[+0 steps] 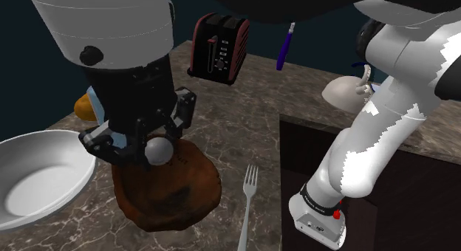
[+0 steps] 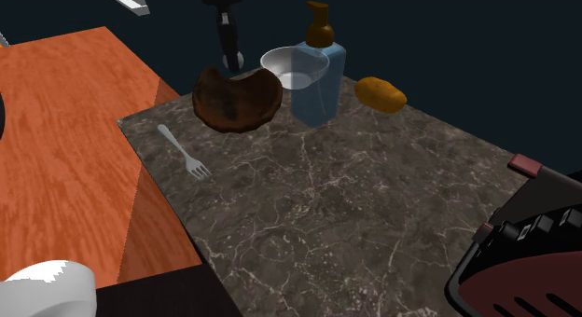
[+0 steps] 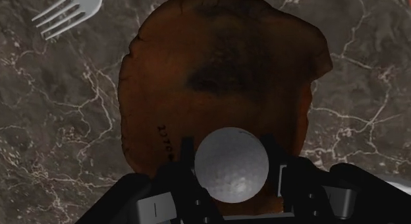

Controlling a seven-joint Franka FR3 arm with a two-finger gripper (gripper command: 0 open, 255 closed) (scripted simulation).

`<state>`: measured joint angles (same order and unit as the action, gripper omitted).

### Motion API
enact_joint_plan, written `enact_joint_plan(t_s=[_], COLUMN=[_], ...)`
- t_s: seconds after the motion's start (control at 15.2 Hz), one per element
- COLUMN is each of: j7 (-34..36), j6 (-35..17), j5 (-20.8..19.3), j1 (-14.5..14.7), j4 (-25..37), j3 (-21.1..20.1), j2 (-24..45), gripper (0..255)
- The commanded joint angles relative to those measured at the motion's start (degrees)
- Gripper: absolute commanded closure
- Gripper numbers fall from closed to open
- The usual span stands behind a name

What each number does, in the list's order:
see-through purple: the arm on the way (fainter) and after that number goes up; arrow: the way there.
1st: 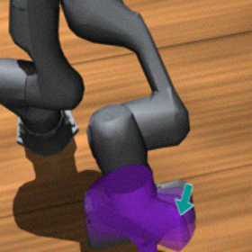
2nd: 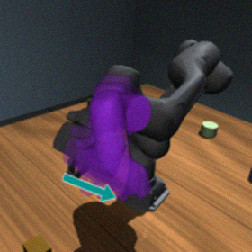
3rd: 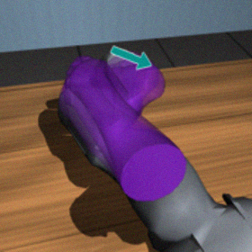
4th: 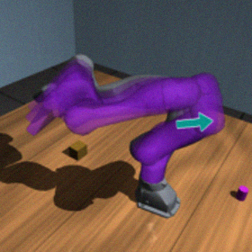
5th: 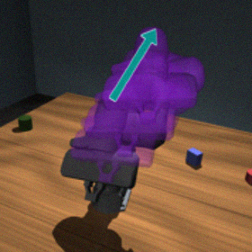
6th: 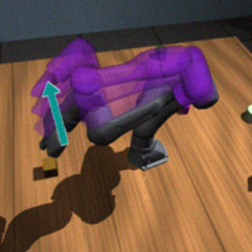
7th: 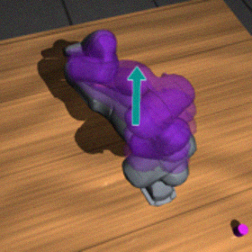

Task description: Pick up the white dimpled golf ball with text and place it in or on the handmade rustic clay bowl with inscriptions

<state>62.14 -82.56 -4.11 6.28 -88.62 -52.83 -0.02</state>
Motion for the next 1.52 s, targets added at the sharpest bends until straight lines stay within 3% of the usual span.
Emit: enact_joint_plan(t_s=[0.0,0.26,0.73,0.79,1.12,1.39,1.45], j7=[-0.38,-0.85,-0.85,-0.86,-0.86,2.03,2.02], j6=[-1.87,-5.07,-5.07,-5.08,-5.07,3.35,3.35], j5=[0.56,1.40,1.40,1.40,1.40,-2.53,-2.53], j1=[-0.26,-0.53,-0.52,-0.53,-0.53,1.25,1.30], j4=[-2.26,-6.13,-6.13,-6.13,-6.13,5.22,5.22], j3=[0.26,0.59,0.60,0.60,0.60,-1.24,-1.18], j2=[-0.75,-1.90,-1.90,-1.90,-1.90,3.36,3.36], gripper=[255,255,255,0,0,0,0])
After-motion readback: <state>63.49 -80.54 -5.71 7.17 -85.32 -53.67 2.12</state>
